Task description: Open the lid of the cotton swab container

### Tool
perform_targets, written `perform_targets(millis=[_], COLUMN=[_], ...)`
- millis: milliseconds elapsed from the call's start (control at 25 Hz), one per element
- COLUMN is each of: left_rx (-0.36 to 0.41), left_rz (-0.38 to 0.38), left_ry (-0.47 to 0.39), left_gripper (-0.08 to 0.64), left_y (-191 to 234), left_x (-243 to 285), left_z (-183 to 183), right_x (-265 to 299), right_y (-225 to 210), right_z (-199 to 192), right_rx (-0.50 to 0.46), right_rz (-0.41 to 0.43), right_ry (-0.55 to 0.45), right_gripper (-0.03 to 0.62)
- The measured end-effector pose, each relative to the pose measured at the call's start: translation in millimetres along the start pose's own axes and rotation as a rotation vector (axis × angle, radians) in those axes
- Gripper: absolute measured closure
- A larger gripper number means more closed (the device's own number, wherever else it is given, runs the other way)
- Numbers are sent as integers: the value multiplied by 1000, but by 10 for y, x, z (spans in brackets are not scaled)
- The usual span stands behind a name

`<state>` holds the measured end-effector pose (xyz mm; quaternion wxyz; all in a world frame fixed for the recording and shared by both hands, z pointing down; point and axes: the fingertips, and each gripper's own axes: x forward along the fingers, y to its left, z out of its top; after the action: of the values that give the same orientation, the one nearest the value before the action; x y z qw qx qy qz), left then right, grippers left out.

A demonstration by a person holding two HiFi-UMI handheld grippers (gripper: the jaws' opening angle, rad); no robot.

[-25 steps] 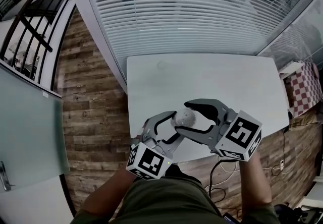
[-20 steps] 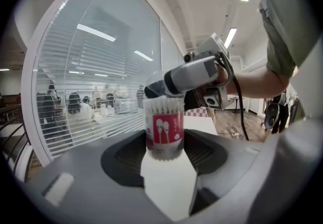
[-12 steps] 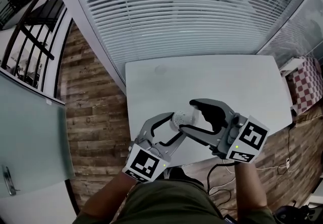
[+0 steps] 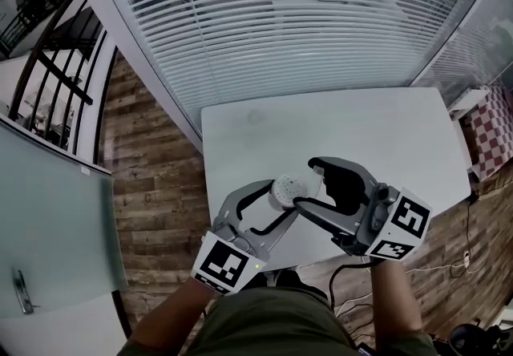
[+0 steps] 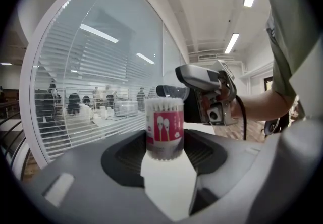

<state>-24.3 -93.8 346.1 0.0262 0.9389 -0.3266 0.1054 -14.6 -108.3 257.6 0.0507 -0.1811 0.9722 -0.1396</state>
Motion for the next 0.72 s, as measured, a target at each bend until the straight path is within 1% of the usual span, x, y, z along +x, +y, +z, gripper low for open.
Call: perform_targets(millis=[320,720], left_rx=[-5,-14], left_rz=[-3,2], left_ry=[-30,-57], left_gripper=[324,324], left_y=[2,32], left_x=[20,-7], left_z=[108,246], right_x=[-89,-160], right_y=[-15,-15], right_z=[113,165], right_rx=[10,26], right_rz=[-2,-4], right_ry=[-45,-80], right_gripper=[313,313])
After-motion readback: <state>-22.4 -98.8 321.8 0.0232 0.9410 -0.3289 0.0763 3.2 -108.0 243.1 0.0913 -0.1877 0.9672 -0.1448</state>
